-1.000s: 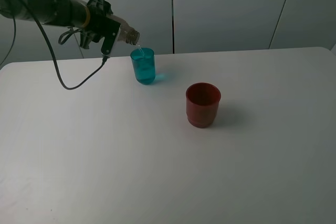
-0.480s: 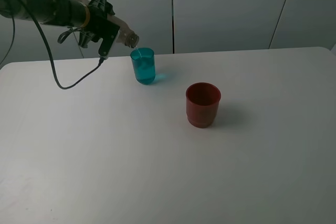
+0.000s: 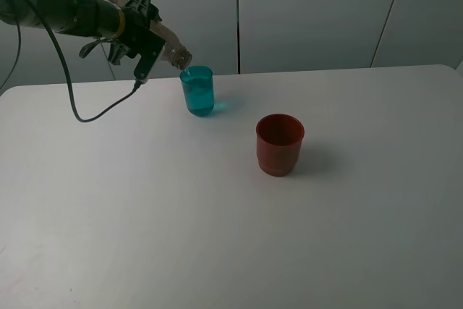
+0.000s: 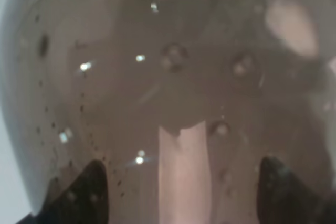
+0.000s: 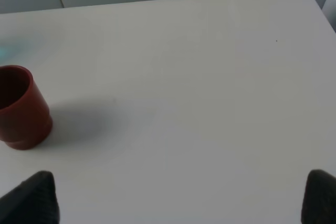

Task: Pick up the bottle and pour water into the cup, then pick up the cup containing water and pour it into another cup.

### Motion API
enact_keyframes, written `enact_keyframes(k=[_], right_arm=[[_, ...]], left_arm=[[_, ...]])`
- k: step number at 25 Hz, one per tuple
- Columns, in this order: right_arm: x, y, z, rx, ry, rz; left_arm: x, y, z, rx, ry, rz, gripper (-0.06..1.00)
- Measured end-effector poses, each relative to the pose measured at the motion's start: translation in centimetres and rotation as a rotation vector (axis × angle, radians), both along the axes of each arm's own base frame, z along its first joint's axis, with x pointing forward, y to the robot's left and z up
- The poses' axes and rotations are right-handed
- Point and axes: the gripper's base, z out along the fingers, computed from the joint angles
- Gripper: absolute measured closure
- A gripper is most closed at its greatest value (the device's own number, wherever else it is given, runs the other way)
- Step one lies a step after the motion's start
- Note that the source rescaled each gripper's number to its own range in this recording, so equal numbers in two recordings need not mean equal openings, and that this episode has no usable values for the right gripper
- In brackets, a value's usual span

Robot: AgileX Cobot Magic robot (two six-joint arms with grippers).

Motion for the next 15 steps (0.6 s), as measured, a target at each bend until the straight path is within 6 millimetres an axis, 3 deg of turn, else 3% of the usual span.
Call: enact_keyframes(k=[15], right_arm=[[0.0,0.0,0.0,0.007,0.0,-0.004]], left_arm=[[-0.2,-0.1,1.1,-0.059,-0.007,0.01,0.94]])
